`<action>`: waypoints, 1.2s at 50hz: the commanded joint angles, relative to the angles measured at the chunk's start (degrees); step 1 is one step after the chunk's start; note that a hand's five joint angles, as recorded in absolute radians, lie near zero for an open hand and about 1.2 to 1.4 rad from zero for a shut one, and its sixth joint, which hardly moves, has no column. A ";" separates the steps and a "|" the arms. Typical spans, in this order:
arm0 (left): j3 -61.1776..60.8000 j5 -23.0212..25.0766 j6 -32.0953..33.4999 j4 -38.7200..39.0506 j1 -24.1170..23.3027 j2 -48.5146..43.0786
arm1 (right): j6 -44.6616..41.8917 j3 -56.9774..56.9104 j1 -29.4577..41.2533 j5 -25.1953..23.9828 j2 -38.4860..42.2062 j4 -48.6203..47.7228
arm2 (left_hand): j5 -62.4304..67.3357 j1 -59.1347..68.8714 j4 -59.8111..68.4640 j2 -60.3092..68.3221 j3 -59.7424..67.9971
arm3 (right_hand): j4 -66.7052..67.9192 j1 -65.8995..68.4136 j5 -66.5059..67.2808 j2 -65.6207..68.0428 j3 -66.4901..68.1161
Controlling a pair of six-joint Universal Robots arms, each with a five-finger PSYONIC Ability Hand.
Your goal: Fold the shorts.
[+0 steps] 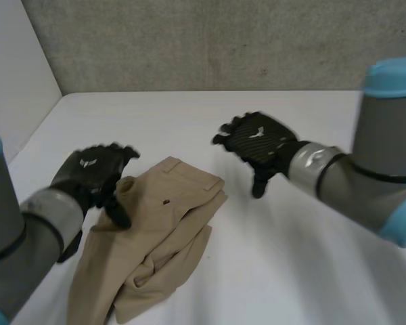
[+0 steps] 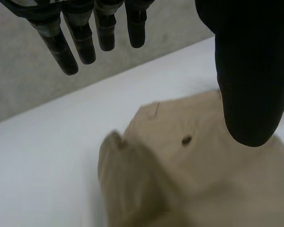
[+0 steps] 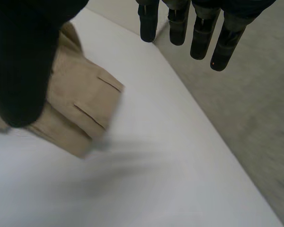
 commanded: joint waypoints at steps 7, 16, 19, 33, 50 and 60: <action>-14.75 -3.78 -1.84 3.51 2.62 2.96 | 3.40 -15.16 6.41 -1.73 19.84 -3.25 | -0.10 0.06 0.28 0.69 -0.86 | 13.15 17.97 13.28 14.76 16.01; -18.09 -3.60 -1.49 7.46 5.97 2.17 | 3.22 -21.32 7.29 -1.29 26.97 -6.15 | 17.00 17.16 17.38 17.79 16.24 | 41.38 46.19 41.51 42.98 44.23; -18.27 -3.60 -1.31 9.49 6.14 1.90 | 3.23 -22.64 7.29 -1.20 27.41 -7.91 | 29.63 29.79 30.00 30.42 28.86 | 66.88 71.69 67.00 68.48 69.73; -12.12 -2.90 -0.70 12.31 6.32 2.08 | 8.84 -24.23 6.41 3.62 21.54 -9.23 | 67.17 67.33 67.54 67.96 66.40 | 66.94 71.75 67.07 68.54 69.79; -4.30 3.77 -0.96 13.36 5.00 1.82 | 13.16 -12.72 -0.44 8.20 -1.76 -7.21 | 66.16 66.32 66.54 66.95 65.40 | 66.94 71.75 67.07 68.54 69.79; 3.26 8.96 -1.40 13.54 -0.54 3.13 | 13.33 -5.42 -3.86 8.47 -16.88 -3.53 | 67.17 67.33 67.54 67.96 66.40 | 62.00 66.81 62.13 63.61 64.85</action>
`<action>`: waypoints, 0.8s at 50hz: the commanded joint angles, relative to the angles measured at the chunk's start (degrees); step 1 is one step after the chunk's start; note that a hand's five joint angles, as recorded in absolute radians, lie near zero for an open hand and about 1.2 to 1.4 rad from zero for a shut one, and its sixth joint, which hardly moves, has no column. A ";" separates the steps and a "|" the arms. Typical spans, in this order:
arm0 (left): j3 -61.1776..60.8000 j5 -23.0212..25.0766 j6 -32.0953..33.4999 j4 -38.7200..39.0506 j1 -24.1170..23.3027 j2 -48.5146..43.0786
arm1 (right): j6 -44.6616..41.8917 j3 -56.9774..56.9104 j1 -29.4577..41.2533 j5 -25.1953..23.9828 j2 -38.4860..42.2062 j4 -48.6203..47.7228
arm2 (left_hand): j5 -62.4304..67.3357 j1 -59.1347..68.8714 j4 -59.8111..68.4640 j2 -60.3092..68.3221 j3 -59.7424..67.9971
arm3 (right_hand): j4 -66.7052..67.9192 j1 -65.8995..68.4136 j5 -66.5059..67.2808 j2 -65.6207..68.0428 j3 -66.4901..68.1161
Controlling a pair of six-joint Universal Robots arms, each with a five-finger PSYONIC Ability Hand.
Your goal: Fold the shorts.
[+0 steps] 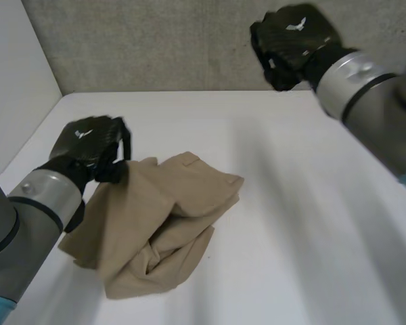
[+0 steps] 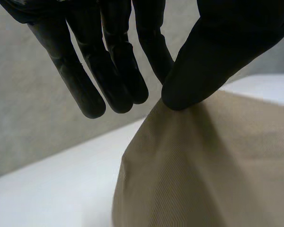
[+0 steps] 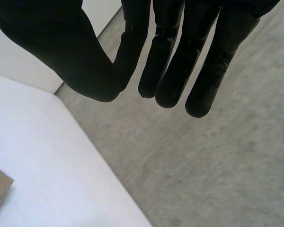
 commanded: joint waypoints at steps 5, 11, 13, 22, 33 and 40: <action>6.03 2.69 -0.25 -0.46 -3.01 0.23 | 0.16 5.61 -2.88 -0.76 -8.28 10.32 | 13.51 15.68 11.74 11.64 11.95 | -32.05 -20.58 -30.70 -31.23 -31.35; 3.92 2.60 -0.33 -1.34 -3.10 0.14 | 0.60 10.00 -2.27 -0.58 -0.13 10.09 | 13.51 15.68 11.74 11.64 11.95 | -50.92 -39.46 -49.57 -50.10 -50.23; 3.83 2.51 -0.33 -1.34 -3.19 0.23 | 0.78 10.36 -2.09 -0.58 1.21 9.29 | 13.51 15.68 11.74 11.64 11.95 | -52.44 -40.98 -51.09 -51.63 -51.75; 4.80 2.60 -0.86 -1.43 -3.80 1.20 | 7.45 10.80 -1.83 -2.95 11.85 0.85 | 13.51 15.68 11.74 11.64 11.95 | -55.15 -43.69 -53.80 -54.33 -54.46; 5.33 2.60 -1.04 -1.52 -4.50 1.29 | 11.50 2.73 0.63 -6.56 25.46 -3.72 | 13.51 15.68 11.74 11.64 11.95 | -41.27 -29.80 -39.91 -40.45 -40.57; 5.41 2.60 -1.65 -1.52 -5.03 1.29 | 11.50 0.08 0.81 -6.91 28.46 -5.83 | 13.51 15.68 11.74 11.64 11.95 | -7.79 3.68 -6.44 -6.97 -7.09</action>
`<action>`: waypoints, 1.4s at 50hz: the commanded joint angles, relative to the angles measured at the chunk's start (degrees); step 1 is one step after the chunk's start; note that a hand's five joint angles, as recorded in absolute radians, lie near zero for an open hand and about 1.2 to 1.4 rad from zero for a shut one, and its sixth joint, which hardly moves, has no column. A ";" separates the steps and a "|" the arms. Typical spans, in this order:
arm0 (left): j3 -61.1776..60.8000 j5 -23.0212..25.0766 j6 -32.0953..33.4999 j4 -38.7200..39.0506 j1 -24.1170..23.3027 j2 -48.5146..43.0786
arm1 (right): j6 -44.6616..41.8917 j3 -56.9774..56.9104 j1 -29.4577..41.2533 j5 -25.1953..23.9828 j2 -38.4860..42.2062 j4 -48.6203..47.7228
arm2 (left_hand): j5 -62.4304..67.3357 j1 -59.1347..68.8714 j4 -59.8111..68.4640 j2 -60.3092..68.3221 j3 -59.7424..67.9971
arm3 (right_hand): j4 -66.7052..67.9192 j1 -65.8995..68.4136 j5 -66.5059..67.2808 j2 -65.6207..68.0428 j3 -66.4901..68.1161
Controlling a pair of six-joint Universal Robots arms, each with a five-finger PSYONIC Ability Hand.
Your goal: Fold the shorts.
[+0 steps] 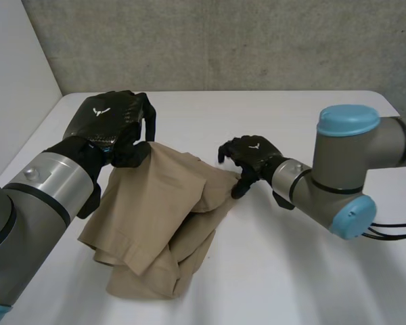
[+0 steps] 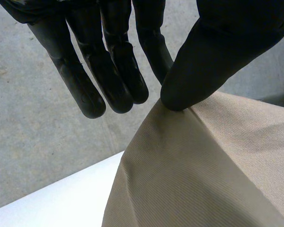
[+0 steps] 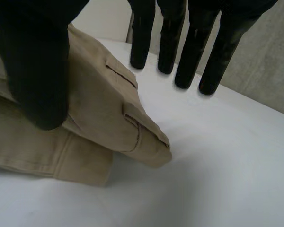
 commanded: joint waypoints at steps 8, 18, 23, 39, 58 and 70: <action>0.62 0.26 -0.92 -0.99 -0.61 0.84 | -0.74 -1.53 -0.68 1.65 -1.49 -2.01 | 13.50 15.68 11.55 11.50 11.78 | 52.85 56.27 53.61 52.90 52.85; 2.64 0.35 -1.45 -5.73 -0.70 3.65 | -8.03 7.08 -7.53 1.92 -30.93 8.61 | 13.50 15.68 11.55 11.50 11.78 | 52.85 56.27 53.61 52.90 52.85; 5.62 1.66 -4.96 -9.69 -1.75 7.69 | -12.87 7.61 -9.03 1.48 -40.52 16.18 | 13.50 15.68 11.55 11.50 11.78 | 52.85 56.27 53.61 52.90 52.85; 12.57 6.94 -12.08 -15.85 -1.32 11.66 | -14.72 3.66 -9.12 1.30 -50.37 22.16 | 13.50 15.68 11.55 11.50 11.78 | 52.85 56.27 53.61 52.90 52.85; 34.00 6.59 -11.38 -12.34 2.99 -32.45 | -19.99 -10.74 -8.24 4.19 -10.13 15.76 | 13.50 15.68 11.55 11.50 11.78 | 52.85 56.27 53.61 52.90 52.85; 46.23 6.68 -11.21 14.02 3.78 -43.45 | -20.87 -28.05 -6.22 14.57 8.14 -11.40 | -30.35 -28.17 -32.30 -32.35 -32.07 | -10.64 -7.23 -9.89 -10.59 -10.65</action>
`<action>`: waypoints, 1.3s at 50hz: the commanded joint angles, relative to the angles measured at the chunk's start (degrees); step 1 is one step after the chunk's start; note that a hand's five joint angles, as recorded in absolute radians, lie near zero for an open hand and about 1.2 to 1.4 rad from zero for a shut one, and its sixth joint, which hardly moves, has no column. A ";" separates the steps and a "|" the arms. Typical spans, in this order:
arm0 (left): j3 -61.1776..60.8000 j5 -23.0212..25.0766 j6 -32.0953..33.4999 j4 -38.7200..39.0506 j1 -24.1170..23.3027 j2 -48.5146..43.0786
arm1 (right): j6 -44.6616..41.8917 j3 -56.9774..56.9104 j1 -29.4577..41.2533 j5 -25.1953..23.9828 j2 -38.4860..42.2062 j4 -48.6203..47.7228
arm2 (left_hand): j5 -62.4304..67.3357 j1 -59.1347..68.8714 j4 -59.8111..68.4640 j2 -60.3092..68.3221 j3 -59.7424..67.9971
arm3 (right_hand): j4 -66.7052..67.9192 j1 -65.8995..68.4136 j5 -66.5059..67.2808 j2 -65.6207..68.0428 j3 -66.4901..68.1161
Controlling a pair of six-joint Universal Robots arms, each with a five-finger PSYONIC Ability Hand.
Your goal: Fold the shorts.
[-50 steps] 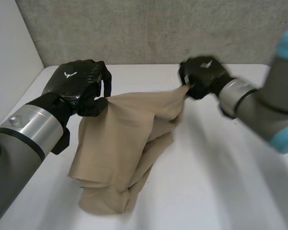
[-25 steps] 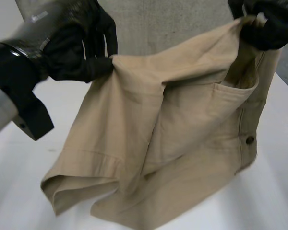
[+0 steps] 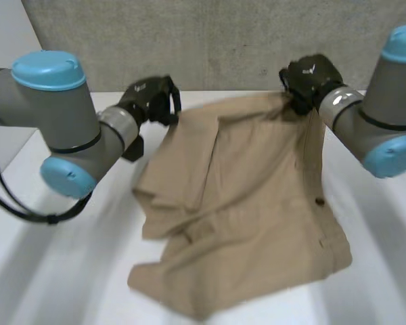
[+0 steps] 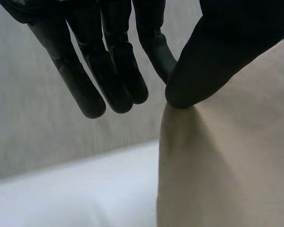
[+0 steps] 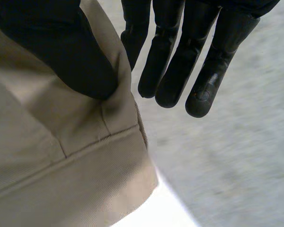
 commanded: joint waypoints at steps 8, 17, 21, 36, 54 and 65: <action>-2.70 0.01 4.82 22.68 0.01 -1.11 | -0.90 -9.42 3.56 4.81 11.51 -11.22 | -56.08 -54.09 -57.75 -57.58 -57.57 | -58.23 -45.44 -56.69 -57.42 -57.44; -11.50 -0.34 6.69 21.80 0.27 7.51 | -0.02 4.89 2.59 4.81 -1.14 -6.74 | -56.08 -54.09 -57.75 -57.58 -57.57 | -58.23 -45.44 -56.69 -57.42 -57.44; -17.93 -0.25 6.95 20.75 0.36 12.27 | 0.07 13.33 2.59 4.46 -8.16 -3.48 | -55.86 -53.87 -57.54 -57.37 -57.36 | -58.23 -45.44 -56.69 -57.42 -57.44; -44.19 -4.27 17.06 4.41 -2.53 28.61 | 0.07 41.55 -3.56 -0.72 -26.63 4.70 | -52.67 -50.68 -54.34 -54.17 -54.16 | -48.92 -36.13 -47.38 -48.11 -48.13; -56.69 -18.79 16.62 3.70 -13.44 28.88 | -0.99 63.79 -12.00 -7.40 -29.63 -5.04 | -50.14 -48.16 -51.82 -51.65 -51.64 | -38.47 -25.68 -36.93 -37.66 -37.69; -55.99 -18.97 16.53 10.11 -12.91 23.62 | -0.90 67.66 -14.11 -9.25 -28.83 -11.92 | -41.06 -39.07 -42.73 -42.56 -42.56 | -32.75 -19.96 -31.21 -31.94 -31.96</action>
